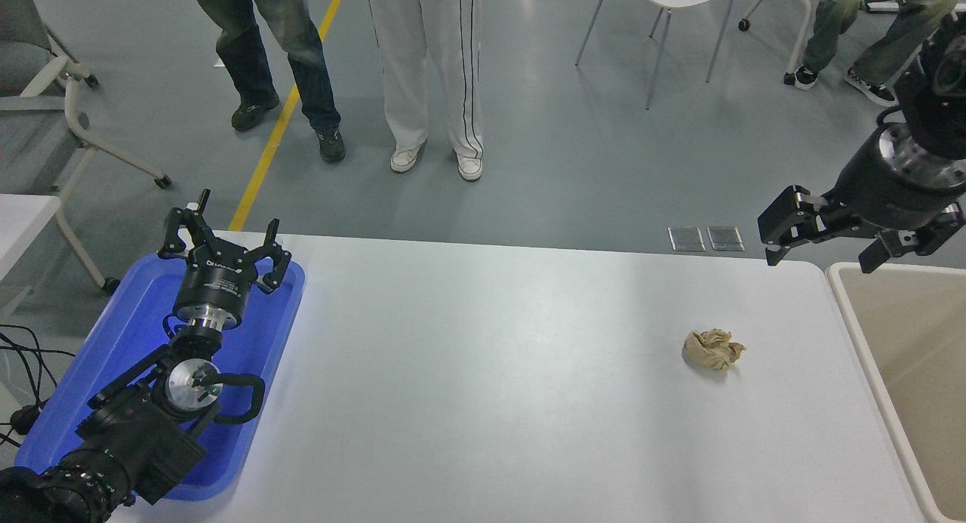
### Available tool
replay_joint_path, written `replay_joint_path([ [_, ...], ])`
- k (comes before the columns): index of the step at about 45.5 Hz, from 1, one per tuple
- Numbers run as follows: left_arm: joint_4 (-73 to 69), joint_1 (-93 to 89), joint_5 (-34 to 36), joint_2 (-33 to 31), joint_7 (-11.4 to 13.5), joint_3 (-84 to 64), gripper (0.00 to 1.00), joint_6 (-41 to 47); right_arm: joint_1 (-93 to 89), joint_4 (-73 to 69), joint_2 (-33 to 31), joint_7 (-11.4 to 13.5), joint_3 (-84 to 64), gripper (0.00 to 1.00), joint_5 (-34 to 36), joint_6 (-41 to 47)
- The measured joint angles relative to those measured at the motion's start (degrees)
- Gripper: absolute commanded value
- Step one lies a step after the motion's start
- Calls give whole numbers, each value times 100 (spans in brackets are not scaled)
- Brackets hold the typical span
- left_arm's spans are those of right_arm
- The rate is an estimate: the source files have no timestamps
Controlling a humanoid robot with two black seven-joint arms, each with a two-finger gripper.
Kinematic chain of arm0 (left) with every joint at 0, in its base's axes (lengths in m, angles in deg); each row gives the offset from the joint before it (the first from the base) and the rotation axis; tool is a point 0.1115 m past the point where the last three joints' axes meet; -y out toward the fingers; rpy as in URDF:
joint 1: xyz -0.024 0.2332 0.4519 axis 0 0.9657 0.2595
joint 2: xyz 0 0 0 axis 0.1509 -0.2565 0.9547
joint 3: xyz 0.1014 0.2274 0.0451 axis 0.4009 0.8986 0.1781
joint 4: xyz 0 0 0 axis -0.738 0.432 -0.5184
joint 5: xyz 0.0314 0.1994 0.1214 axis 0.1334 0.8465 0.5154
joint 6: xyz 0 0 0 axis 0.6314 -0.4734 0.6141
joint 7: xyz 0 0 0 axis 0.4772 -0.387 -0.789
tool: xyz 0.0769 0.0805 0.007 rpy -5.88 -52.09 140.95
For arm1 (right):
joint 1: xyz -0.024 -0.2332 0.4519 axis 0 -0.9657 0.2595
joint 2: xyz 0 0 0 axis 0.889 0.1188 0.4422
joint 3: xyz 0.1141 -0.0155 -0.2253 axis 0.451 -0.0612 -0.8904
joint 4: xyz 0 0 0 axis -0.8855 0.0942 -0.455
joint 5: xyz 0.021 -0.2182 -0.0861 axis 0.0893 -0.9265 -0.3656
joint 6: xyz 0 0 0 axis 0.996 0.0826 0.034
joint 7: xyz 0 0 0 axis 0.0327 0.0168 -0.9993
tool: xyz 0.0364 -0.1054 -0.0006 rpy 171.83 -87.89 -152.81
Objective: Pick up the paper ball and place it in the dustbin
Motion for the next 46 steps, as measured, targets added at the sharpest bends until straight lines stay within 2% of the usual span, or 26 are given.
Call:
replay_joint_path([
  [18,0,-2,0,0,0,4,100,0,-177,-3,-25,0,11,100,-19,-50],
  [24,0,-3,0,0,0,4,100,0,-403,1,-14,0,51,100,-43,-522],
  [38,0,-3,0,0,0,1,100,0,-1375,133,80,-2,216,100,-241,-2214],
  [46,0,-2,1,0,0,1,100,0,-2083,574,173,-1,431,100,-296,-2670],
])
